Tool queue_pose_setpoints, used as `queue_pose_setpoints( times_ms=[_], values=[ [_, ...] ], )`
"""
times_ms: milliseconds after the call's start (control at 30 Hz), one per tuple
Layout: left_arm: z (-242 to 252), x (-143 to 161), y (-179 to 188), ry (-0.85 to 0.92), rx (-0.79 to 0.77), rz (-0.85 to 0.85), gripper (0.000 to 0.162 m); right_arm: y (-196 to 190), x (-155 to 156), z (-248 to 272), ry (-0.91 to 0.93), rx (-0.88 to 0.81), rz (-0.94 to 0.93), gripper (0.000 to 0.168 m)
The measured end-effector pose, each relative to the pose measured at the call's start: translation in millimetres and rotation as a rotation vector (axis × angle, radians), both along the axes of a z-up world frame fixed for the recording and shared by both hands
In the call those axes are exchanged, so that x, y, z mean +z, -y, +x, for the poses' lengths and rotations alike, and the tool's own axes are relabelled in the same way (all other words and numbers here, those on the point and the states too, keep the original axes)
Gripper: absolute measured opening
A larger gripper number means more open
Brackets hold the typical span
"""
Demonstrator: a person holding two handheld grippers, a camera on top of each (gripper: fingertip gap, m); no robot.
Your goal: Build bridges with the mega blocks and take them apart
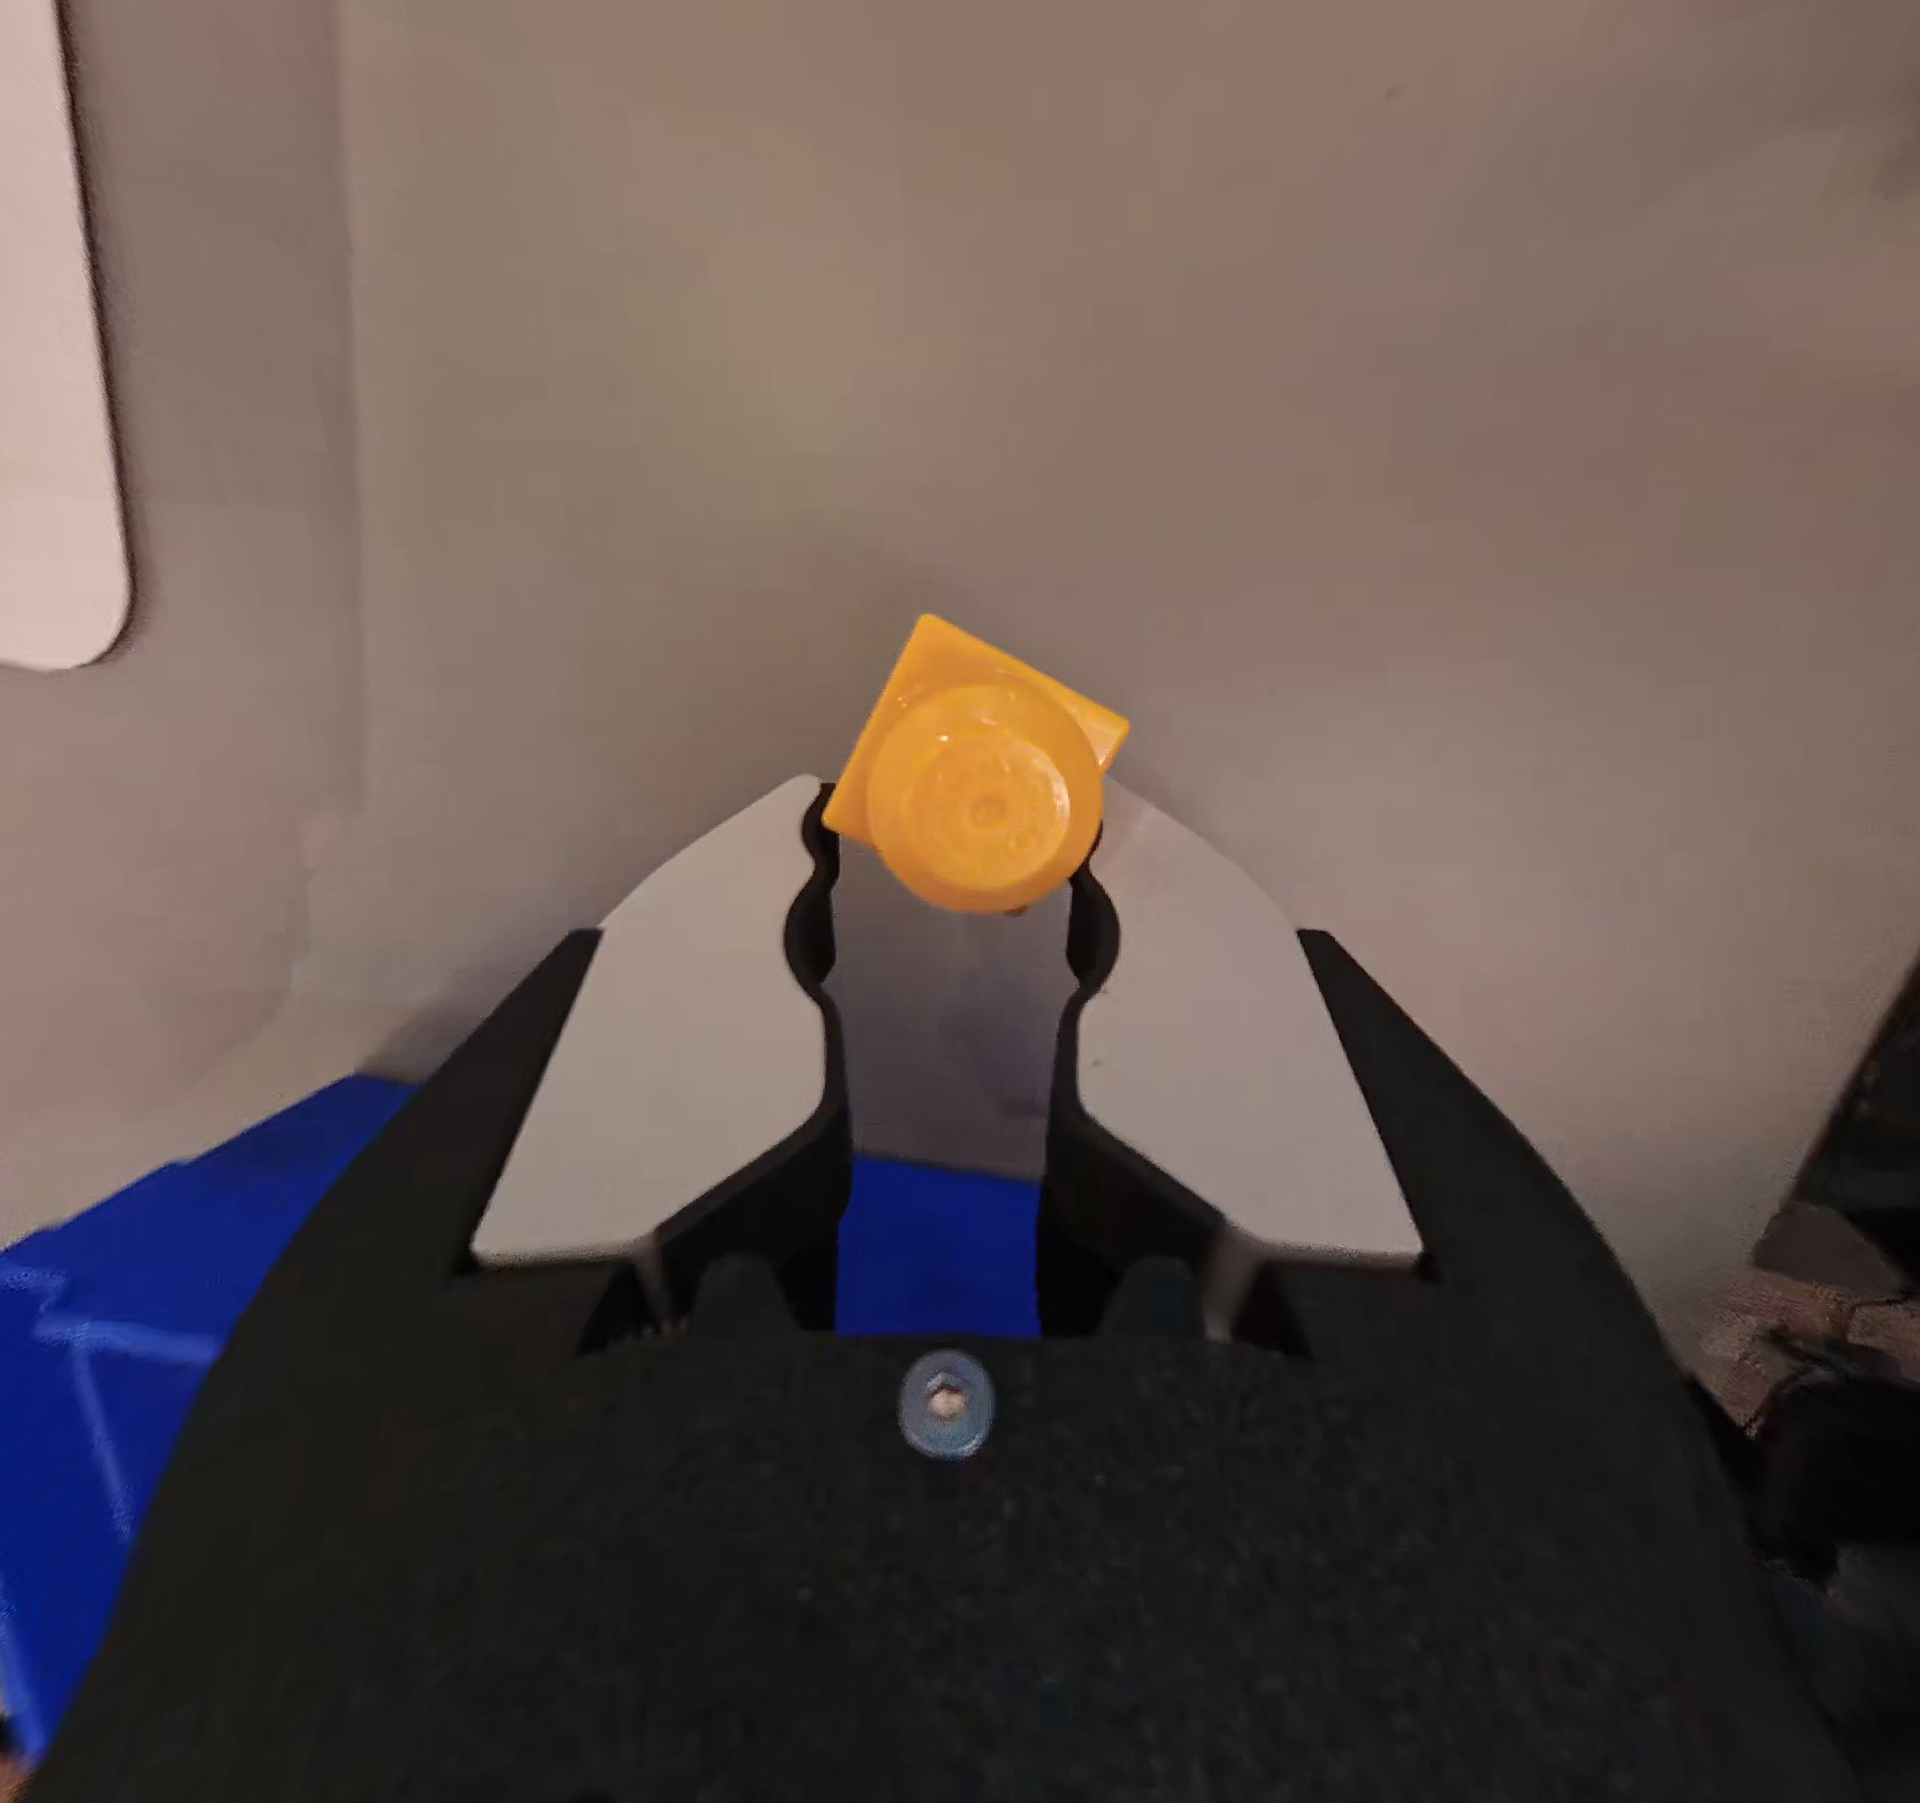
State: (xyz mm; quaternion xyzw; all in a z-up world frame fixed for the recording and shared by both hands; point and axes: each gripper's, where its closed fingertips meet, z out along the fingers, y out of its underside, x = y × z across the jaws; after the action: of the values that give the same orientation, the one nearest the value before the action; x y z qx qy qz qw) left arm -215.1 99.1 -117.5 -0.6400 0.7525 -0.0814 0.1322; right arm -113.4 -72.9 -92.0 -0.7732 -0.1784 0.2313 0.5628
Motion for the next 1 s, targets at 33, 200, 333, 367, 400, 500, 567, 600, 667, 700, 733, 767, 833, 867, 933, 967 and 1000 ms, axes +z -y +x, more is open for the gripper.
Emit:
queue_pose_setpoints(
  times_ms=[33, 200, 333, 367, 400, 500, 567, 600, 667, 700, 733, 767, 833, 867, 933, 967, 1000],
  values=[
    [8.3, -9.6, -1.0, -0.003, 0.014, -0.011, 0.041, 0.0, -2.3, 0.1, 0.006, 0.0, -0.005, 0.032],
    [43.5, -45.1, 1.5, -0.013, 0.089, -0.062, 0.041, -0.8, -12.9, -0.4, 0.018, 0.006, -0.037, 0.032],
    [53.5, -62.9, 5.6, -0.054, 0.089, -0.021, 0.041, -0.6, -14.3, -1.1, 0.03, 0.009, -0.038, 0.032],
    [53.7, -66.3, 7.1, -0.064, 0.084, -0.015, 0.042, -0.6, -14.0, -0.9, 0.033, 0.008, -0.036, 0.032],
    [54.4, -68.8, 8.4, -0.065, 0.085, -0.016, 0.042, -0.6, -14.0, -0.7, 0.036, 0.009, -0.034, 0.032],
    [56.5, -71.1, 12.1, -0.032, 0.103, -0.043, 0.046, -0.8, -15.2, 1.0, 0.038, 0.007, -0.036, 0.032],
    [52.6, -67.8, 14.4, -0.013, 0.125, -0.049, 0.059, -0.9, -16.1, 1.5, 0.028, 0.011, -0.044, 0.032],
    [47.8, -63.0, 16.6, -0.002, 0.133, -0.044, 0.061, -0.9, -16.4, 1.9, 0.025, 0.012, -0.046, 0.032],
    [32.7, -42.4, 25.0, 0.057, 0.147, -0.036, 0.063, -0.8, -16.6, 2.6, 0.022, 0.012, -0.049, 0.032],
    [22.9, -27.0, 31.5, 0.113, 0.157, -0.039, 0.062, -0.6, -16.6, 2.8, 0.023, 0.013, -0.05, 0.032],
    [10.7, -9.5, 38.3, 0.18, 0.168, -0.041, 0.062, -0.2, -16.5, 2.9, 0.023, 0.014, -0.05, 0.032],
    [-4.9, 8.1, 44.3, 0.246, 0.184, -0.042, 0.062, 0.0, -16.2, 3.0, 0.023, 0.013, -0.049, 0.032],
    [-44.4, 40.2, 49.9, 0.366, 0.249, -0.031, 0.062, 0.0, -16.0, 1.9, 0.018, 0.016, -0.05, 0.032],
    [-66.8, 52.2, 51.0, 0.411, 0.289, -0.03, 0.062, -0.1, -16.2, 0.7, 0.017, 0.02, -0.053, 0.032],
    [-112.7, 63.9, 47.9, 0.444, 0.378, -0.012, 0.062, -0.5, -17.3, -2.6, 0.016, 0.029, -0.059, 0.032],
    [-135.6, 63.4, 43.0, 0.428, 0.423, 0.014, 0.062, -0.8, -18.3, -4.2, 0.019, 0.033, -0.062, 0.032],
    [-156.7, 59.8, 37.1, 0.399, 0.462, 0.046, 0.062, -1.5, -19.5, -6.1, 0.024, 0.037, -0.066, 0.032]
  ],
)
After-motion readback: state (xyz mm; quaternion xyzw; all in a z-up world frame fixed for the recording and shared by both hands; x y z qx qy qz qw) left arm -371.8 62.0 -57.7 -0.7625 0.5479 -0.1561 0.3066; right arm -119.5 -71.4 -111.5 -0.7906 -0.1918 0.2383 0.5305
